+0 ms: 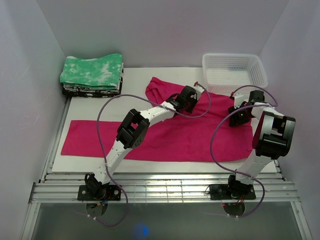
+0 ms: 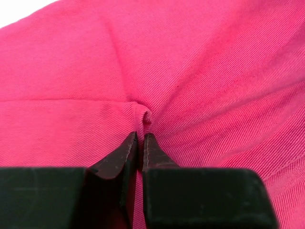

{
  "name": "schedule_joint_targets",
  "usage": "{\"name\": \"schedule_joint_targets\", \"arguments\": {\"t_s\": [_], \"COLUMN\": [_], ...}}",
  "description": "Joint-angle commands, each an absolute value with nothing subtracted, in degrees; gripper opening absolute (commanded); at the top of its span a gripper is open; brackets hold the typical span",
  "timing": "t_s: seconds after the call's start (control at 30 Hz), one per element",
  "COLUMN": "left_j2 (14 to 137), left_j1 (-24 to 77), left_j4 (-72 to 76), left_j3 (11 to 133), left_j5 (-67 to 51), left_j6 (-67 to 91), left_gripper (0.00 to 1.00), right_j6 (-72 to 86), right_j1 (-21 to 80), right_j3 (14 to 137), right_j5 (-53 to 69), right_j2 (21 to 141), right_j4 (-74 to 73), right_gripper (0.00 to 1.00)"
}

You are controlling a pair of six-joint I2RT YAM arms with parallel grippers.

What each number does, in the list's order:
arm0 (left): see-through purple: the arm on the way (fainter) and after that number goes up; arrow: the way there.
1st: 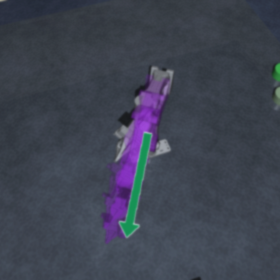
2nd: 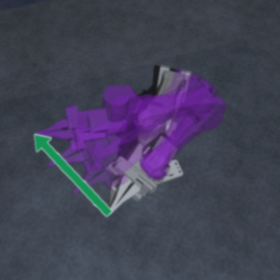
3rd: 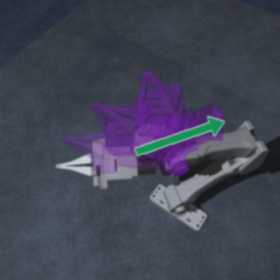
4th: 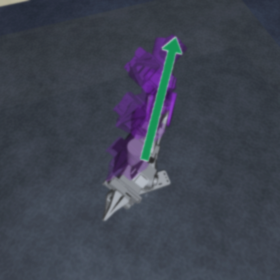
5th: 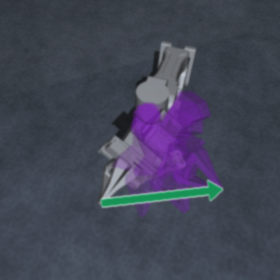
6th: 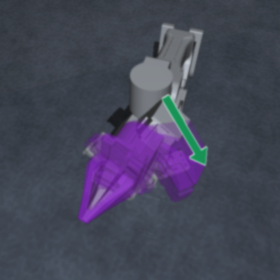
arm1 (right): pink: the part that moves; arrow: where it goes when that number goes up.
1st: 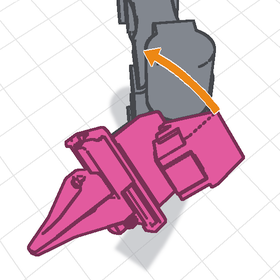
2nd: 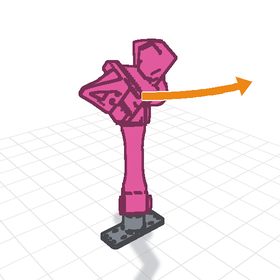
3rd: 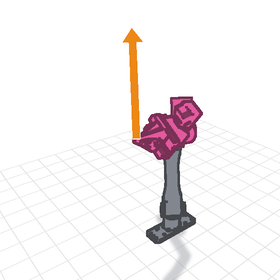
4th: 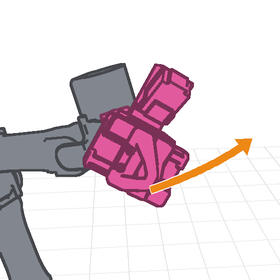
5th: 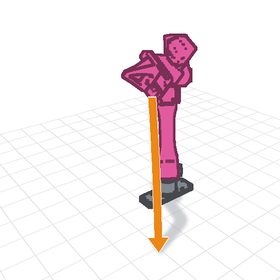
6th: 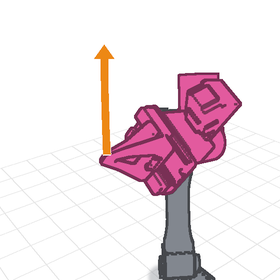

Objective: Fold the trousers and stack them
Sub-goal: Flatten the trousers out

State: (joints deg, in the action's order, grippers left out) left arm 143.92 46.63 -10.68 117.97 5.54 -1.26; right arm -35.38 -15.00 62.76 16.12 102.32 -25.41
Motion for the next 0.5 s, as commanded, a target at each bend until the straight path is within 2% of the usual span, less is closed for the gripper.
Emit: {"name": "schedule_joint_targets", "arguments": {"t_s": [0.0,0.2,0.27,0.47], "left_j2": [135.0,129.3,128.2,122.4], "left_j1": [43.1,39.3,38.3,34.5], "left_j4": [-13.4,-15.8,-17.1,-18.2], "left_j3": [117.8,119.2,119.9,120.2], "left_j5": [8.1,5.4,4.1,4.1], "left_j6": [-1.9,-3.0,-3.5,-6.0], "left_gripper": [0.05,0.04,0.0,0.0], "right_j6": [-39.1,-39.1,-39.1,-39.7], "right_j1": [-15.7,-15.6,-15.6,-15.6], "right_j3": [60.0,60.4,60.4,60.2], "right_j5": [7.0,6.9,6.8,6.2], "right_j2": [104.2,104.7,104.8,104.7], "right_j4": [-25.3,-25.2,-25.1,-25.0], "right_gripper": [0.48,0.48,0.48,0.48]}}
